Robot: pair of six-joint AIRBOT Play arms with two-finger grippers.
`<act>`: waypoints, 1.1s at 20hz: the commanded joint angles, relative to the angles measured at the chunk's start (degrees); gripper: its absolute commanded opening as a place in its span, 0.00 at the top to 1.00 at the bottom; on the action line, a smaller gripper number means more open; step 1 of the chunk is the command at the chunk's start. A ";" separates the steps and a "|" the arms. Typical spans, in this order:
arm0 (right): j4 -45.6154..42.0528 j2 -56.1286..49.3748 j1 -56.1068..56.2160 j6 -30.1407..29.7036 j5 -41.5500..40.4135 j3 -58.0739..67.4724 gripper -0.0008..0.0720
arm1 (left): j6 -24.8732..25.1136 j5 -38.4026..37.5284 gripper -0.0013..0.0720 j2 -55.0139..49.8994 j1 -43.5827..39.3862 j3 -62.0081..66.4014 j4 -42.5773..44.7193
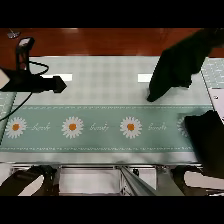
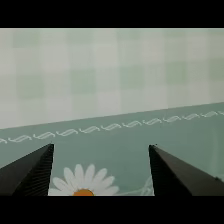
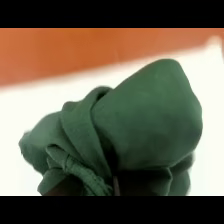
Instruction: Fold the shirts.
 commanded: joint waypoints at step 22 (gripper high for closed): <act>14.53 -4.57 50.60 -5.88 2.21 -15.50 0.95 | -6.75 -3.32 0.03 20.55 -2.23 -15.65 5.07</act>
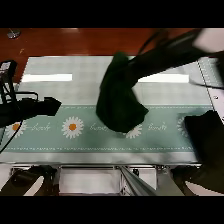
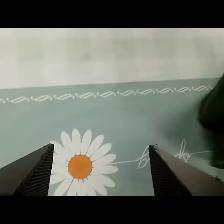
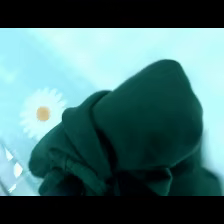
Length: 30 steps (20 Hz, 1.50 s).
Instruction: Fold the shirts.
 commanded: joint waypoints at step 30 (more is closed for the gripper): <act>15.67 19.50 -21.81 1.70 -13.75 -62.45 0.14 | 25.27 29.55 0.03 -26.10 -11.76 -21.27 -51.43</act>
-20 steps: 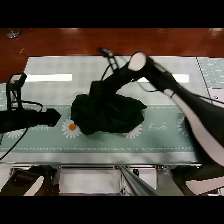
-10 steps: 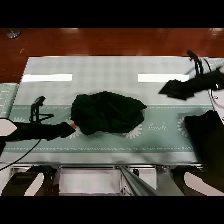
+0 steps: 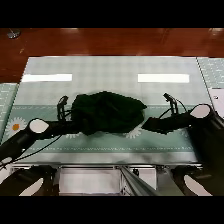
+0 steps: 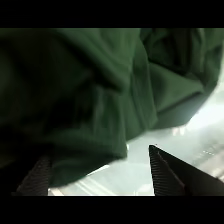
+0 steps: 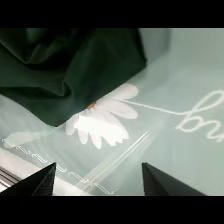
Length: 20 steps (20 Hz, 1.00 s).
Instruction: Fold the shirts.
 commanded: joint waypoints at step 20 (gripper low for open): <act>8.33 -21.75 11.15 -1.31 -3.65 18.64 0.94 | 4.68 -16.33 0.96 1.57 12.00 22.71 -1.25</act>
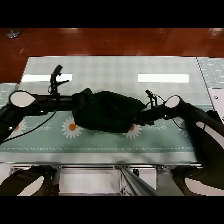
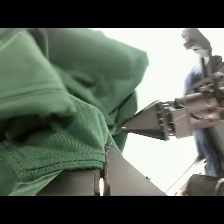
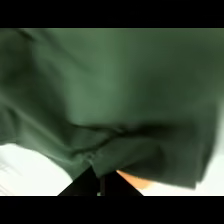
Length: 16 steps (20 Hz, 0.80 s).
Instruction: Fold the shirts.
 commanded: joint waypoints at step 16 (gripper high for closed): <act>-32.30 28.24 -7.67 2.51 24.68 76.15 0.95 | -7.17 -0.31 0.96 20.20 37.75 58.99 17.51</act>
